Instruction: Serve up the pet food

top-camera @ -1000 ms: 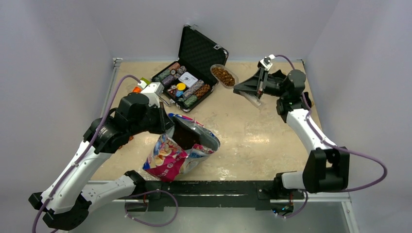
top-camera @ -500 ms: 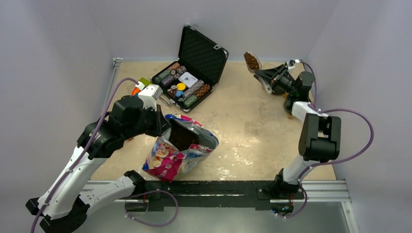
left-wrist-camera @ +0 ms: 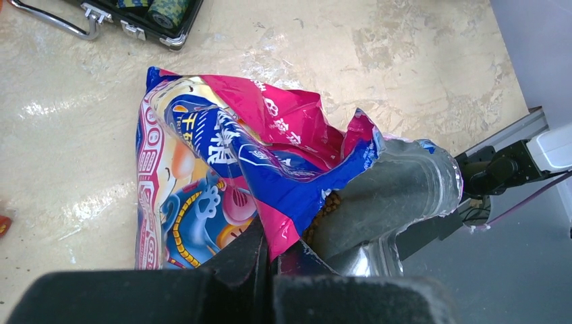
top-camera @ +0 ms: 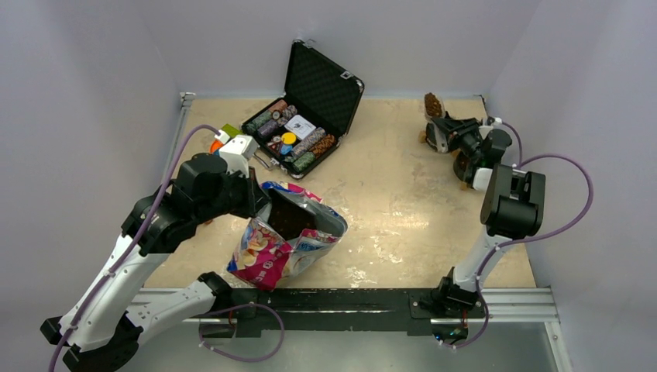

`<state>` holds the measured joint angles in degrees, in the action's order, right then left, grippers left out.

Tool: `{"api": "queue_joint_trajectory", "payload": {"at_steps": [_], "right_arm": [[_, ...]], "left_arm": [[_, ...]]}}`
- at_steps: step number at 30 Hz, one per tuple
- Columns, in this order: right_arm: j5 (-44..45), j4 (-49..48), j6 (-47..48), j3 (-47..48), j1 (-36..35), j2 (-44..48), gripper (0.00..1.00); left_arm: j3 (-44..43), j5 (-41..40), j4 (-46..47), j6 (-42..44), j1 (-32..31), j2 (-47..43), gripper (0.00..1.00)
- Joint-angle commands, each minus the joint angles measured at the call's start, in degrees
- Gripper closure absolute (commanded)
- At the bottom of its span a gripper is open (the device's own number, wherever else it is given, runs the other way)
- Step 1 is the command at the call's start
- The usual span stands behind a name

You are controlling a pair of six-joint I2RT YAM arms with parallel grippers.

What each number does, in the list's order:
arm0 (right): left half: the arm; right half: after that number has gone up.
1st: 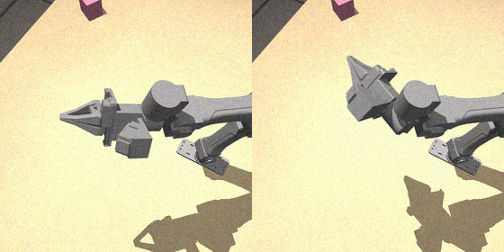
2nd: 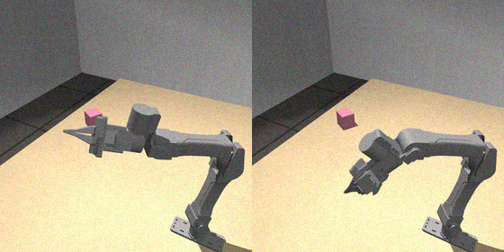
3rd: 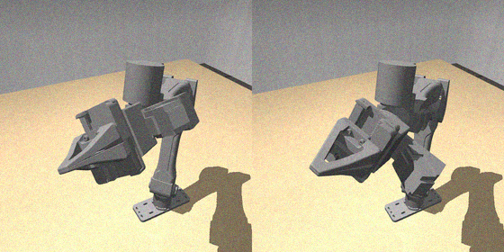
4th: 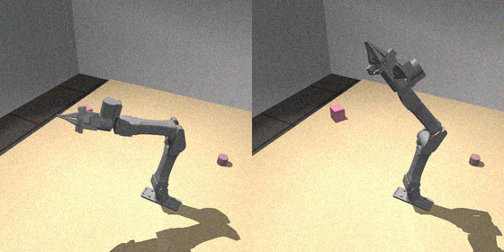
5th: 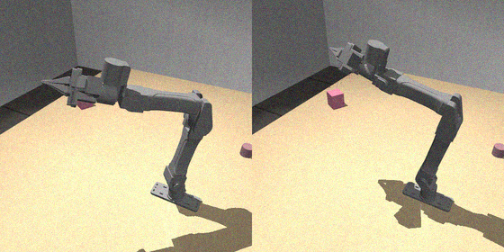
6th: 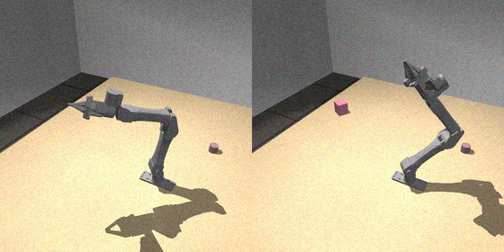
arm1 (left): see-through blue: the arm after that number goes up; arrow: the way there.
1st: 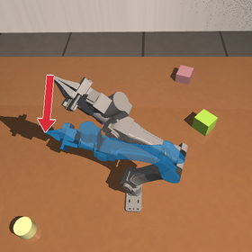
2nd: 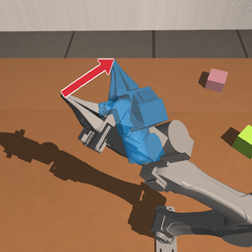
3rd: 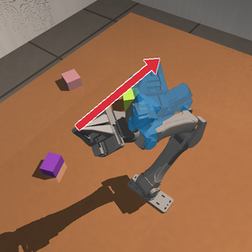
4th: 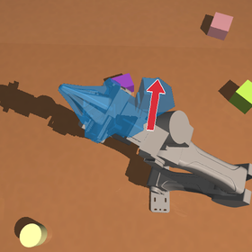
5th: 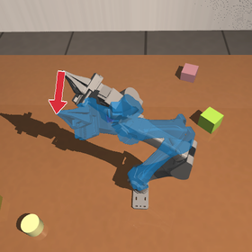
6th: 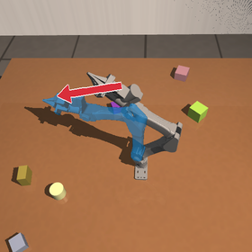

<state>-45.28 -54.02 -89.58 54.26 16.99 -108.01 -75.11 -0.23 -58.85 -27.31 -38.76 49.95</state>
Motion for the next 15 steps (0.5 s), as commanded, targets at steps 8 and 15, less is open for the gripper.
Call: {"api": "queue_joint_trajectory", "payload": {"at_steps": [8, 15], "right_arm": [[6.6, -2.7, 1.4, -7.7, 2.9, 1.3, 1.0], [8.9, 11.8, 4.2, -6.4, 2.9, 4.9, 1.0]], "left_arm": [[-2.9, -1.7, 5.4, 2.9, -0.3, -2.6, 1.0], [-3.0, -1.7, 5.5, 3.2, -0.3, -2.1, 1.0]]}}
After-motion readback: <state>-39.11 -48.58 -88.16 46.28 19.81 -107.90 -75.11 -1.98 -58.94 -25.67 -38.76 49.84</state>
